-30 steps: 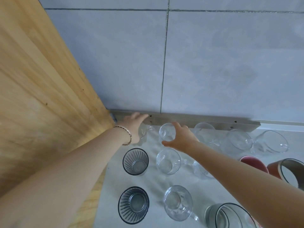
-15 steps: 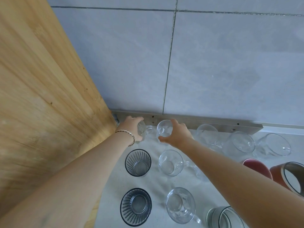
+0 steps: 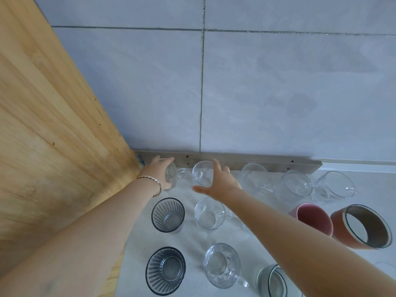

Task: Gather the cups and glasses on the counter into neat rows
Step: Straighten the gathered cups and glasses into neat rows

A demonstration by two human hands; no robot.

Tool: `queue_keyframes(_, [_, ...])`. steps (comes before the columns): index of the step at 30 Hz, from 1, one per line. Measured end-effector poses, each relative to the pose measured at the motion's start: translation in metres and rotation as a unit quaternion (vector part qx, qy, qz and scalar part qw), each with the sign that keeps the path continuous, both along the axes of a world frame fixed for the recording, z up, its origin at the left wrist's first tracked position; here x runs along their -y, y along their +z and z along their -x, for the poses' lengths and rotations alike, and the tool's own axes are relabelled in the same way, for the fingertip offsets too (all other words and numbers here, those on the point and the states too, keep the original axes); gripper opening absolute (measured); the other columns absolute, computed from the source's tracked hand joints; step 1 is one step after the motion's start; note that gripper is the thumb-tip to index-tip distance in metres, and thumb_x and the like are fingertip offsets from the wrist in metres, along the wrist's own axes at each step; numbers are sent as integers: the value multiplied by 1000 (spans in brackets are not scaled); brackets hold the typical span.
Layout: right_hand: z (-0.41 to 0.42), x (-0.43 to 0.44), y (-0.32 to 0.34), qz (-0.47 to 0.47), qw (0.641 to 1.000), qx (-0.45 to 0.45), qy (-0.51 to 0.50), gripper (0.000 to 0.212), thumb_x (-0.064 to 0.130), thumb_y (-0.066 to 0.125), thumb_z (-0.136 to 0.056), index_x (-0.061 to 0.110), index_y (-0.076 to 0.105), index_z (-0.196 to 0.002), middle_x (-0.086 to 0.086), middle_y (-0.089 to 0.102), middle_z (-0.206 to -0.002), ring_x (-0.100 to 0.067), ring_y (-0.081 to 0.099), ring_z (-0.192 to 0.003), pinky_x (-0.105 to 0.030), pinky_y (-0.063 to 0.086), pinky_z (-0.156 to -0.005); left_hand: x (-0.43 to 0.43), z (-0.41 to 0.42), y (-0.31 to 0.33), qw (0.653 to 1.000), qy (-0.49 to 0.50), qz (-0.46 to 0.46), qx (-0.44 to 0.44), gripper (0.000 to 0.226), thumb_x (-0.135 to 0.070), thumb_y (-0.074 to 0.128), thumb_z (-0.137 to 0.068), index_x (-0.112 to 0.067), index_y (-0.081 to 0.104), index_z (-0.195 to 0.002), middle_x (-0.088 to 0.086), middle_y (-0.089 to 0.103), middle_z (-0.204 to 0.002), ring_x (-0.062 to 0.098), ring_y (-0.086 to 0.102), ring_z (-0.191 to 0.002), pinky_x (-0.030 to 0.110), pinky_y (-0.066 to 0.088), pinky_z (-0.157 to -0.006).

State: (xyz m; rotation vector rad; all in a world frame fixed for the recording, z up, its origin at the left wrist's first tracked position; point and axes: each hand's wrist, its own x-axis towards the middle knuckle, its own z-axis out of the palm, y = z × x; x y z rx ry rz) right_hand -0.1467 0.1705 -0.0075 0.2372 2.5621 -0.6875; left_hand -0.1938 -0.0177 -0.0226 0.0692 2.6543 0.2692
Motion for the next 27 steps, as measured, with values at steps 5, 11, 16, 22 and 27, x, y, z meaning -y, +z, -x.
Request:
queue_keyframes(5, [-29,-61,20,-30,997,-67,35,71,48,61,-85,24,29,-144,-2,37,-143,-23,57,-117,-36,48,-92,-9,-3,19,997,-27,68,10,90,-21,69,-79,-32,14,-150,5,9,-161,27,30,-143,40,36,-111])
queue_keyframes(11, [-41,-163,19,-109,988,-93,-55,48,26,61,-86,16,52,-132,-9,50,-135,-26,49,-124,-36,44,-102,-111,-25,50,984,-132,2,-118,69,-27,58,-85,-20,25,-146,10,23,-154,29,40,-135,40,35,-110])
queue_keyframes(16, [-34,-195,10,-117,990,-30,-73,80,34,74,-75,21,36,-144,-10,39,-145,-28,36,-136,-40,38,-110,-202,-41,35,953,-286,12,-104,81,-28,63,-84,-21,15,-150,3,11,-160,22,21,-146,40,19,-116])
queue_keyframes(22, [-24,-198,-1,-120,992,-2,-46,94,38,79,-70,22,27,-147,-13,39,-143,-31,42,-132,-40,41,-107,-230,-36,15,975,-206,48,-63,73,-29,66,-82,-24,29,-144,3,30,-150,27,30,-137,42,32,-106])
queue_keyframes(27, [-20,-194,-5,-120,991,-24,-55,88,44,76,-71,26,31,-144,-10,40,-140,-30,47,-127,-41,46,-101,-226,-29,17,993,-93,32,-66,60,-42,67,-77,-26,45,-130,6,42,-134,32,42,-121,38,37,-95])
